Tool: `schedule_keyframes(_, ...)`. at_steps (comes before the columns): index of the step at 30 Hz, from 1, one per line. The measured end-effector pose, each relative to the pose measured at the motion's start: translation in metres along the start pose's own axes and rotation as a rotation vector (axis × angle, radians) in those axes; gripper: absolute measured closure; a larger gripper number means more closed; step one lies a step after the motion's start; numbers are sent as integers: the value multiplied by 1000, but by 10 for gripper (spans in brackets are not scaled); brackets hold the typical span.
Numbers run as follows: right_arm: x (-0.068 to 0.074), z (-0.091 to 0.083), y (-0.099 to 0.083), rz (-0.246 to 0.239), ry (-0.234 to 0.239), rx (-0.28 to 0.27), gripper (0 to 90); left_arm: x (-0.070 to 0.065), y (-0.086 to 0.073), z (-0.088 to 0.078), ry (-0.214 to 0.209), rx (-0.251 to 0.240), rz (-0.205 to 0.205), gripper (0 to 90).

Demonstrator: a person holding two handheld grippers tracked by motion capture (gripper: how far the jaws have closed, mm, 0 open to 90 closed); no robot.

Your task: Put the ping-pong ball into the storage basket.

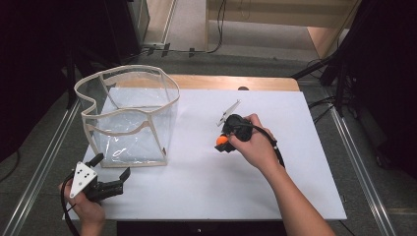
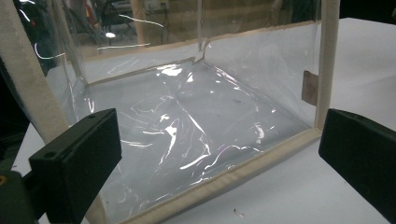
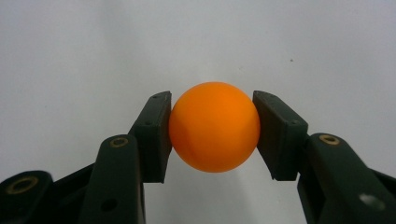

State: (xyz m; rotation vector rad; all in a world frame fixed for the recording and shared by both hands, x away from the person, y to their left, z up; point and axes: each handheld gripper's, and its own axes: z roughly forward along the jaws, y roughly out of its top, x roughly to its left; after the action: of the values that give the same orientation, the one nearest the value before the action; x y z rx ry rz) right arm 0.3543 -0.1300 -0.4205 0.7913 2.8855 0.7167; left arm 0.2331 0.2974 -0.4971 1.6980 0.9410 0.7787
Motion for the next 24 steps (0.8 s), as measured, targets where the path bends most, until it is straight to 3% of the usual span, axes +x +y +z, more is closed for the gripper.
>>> schedule_keyframes(24,4,-3,20,-28,15,-14,478,0,0,0,-2,0,0,0)
